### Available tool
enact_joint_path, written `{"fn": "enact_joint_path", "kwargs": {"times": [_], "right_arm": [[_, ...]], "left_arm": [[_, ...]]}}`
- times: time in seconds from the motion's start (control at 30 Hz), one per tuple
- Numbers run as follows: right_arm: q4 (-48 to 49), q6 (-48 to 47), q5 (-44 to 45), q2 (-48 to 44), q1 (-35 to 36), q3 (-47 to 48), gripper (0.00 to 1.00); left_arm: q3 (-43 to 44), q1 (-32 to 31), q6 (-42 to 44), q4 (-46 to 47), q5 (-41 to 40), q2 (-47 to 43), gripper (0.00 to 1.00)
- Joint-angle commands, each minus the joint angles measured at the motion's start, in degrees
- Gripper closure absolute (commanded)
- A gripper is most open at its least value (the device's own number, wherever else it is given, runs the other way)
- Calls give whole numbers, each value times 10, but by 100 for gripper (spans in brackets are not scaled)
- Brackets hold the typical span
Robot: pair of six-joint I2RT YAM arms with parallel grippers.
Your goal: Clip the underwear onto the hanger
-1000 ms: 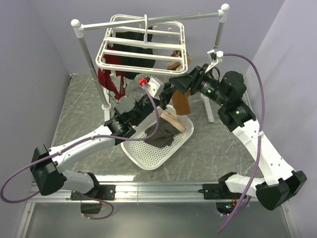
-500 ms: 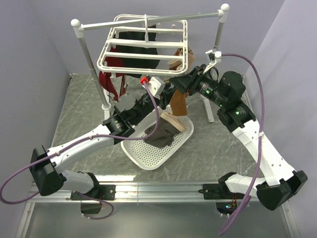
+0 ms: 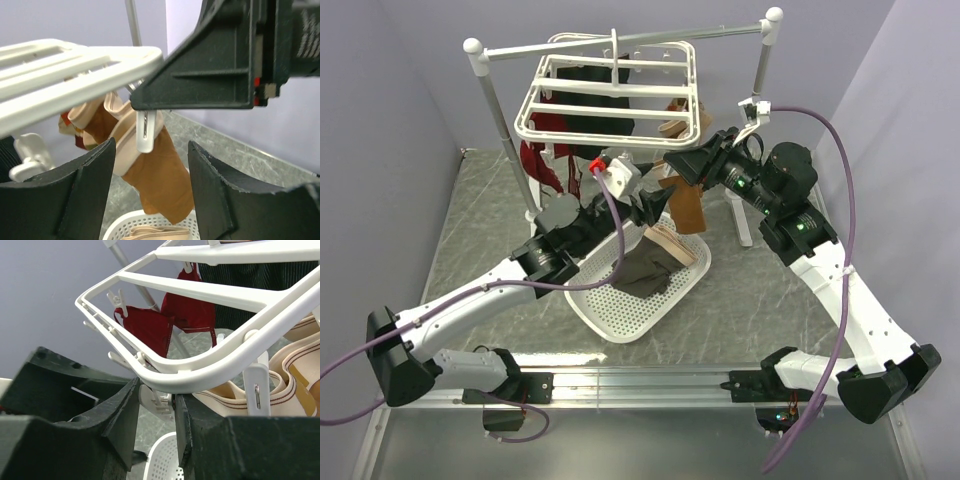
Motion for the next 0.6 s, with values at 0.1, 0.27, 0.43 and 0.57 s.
{"fn": "enact_joint_path", "kwargs": {"times": [0.1, 0.27, 0.43, 0.57], "right_arm": [[35, 13, -24, -6, 1, 16, 100], [47, 33, -38, -9, 0, 14, 100], [47, 39, -44, -11, 0, 9, 100], [47, 40, -52, -13, 1, 2, 100]], "left_arm": [[5, -2, -6, 21, -7, -15, 35], [18, -2, 2, 39, -6, 3, 36], [30, -2, 4, 52, -12, 18, 39], [34, -2, 10, 61, -8, 23, 45]]}}
